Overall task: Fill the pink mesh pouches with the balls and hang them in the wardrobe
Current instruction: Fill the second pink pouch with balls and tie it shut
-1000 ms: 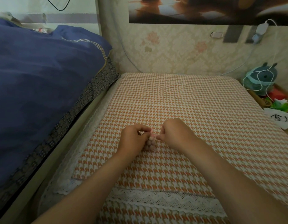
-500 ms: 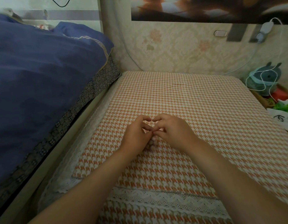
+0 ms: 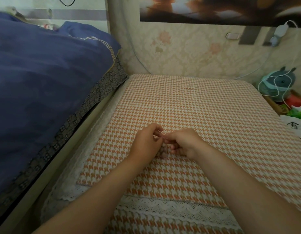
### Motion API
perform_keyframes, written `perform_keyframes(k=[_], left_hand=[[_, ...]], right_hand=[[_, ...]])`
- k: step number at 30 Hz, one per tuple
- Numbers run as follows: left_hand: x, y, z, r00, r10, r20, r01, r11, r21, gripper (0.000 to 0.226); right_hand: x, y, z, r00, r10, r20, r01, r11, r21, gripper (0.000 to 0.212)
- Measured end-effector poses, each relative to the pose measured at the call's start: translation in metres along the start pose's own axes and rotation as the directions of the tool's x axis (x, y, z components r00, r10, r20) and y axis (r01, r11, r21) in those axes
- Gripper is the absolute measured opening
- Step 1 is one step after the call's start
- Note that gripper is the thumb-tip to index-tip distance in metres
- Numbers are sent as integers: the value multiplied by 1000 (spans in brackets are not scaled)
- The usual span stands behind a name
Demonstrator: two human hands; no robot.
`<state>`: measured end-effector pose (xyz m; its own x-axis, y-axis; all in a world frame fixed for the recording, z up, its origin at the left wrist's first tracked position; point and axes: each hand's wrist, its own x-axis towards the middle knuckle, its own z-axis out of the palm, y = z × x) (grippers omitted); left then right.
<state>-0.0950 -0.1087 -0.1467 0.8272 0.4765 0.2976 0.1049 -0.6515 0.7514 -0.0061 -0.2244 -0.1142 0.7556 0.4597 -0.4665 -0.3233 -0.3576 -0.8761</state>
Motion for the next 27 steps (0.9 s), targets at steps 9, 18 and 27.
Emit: perform_keyframes(k=[9, 18, 27], left_hand=[[-5, 2, -2, 998, 59, -1, -59, 997, 39, 16], [-2, 1, 0, 1000, -10, -23, 10, 1000, 8, 14], [-6, 1, 0, 999, -14, -32, 14, 1000, -28, 15]], right_hand=[[-2, 1, 1, 999, -33, -25, 33, 999, 21, 5], [1, 2, -10, 927, -370, 61, 350, 794, -497, 15], [0, 0, -14, 853, -488, 182, 464, 554, -691, 12]])
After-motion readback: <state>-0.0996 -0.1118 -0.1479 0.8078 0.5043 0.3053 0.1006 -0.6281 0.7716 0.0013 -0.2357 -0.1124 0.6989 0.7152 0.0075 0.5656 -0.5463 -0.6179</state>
